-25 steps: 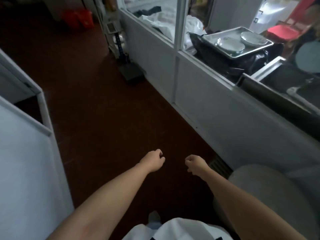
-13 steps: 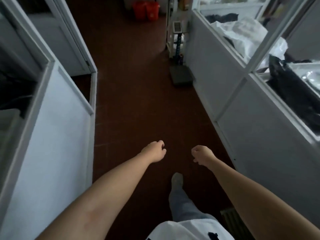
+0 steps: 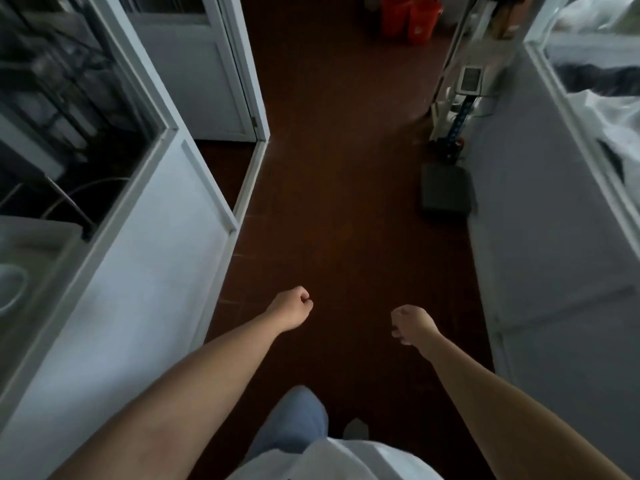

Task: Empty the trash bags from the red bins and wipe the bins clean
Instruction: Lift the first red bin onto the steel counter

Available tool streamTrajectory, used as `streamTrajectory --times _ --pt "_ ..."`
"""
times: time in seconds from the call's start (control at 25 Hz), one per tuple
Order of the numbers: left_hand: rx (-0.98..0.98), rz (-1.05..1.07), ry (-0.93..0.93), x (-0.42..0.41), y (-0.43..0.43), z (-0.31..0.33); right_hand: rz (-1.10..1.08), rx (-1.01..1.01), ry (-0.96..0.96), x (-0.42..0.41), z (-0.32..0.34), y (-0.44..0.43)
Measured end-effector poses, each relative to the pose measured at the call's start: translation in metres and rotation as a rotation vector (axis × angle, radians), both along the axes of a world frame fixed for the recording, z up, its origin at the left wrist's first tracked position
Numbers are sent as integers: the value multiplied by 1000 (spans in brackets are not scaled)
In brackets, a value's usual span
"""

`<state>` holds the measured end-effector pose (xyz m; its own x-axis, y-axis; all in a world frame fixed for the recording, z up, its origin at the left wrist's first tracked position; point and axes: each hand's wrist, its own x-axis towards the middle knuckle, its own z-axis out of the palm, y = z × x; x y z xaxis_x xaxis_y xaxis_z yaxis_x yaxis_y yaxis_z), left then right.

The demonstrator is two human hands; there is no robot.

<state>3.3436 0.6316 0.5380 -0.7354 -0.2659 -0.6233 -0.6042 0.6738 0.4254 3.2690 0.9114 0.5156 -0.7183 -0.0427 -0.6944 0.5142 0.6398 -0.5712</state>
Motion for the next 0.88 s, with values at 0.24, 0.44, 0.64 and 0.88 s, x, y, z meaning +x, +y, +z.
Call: streamTrajectory --times 0.24,0.44,0.64,0.88 --pt "40 15 -42 -160 -86 -30 134 81 -29 -183 -21 -92" --pt "62 -23 -32 -312 -164 -30 71 109 25 -322 -7 -172" --pt "61 -38 22 -470 -223 -8 39 72 25 -456 10 -236" --pt "22 -33 36 -681 -288 -11 -3 28 16 -670 -7 -288"
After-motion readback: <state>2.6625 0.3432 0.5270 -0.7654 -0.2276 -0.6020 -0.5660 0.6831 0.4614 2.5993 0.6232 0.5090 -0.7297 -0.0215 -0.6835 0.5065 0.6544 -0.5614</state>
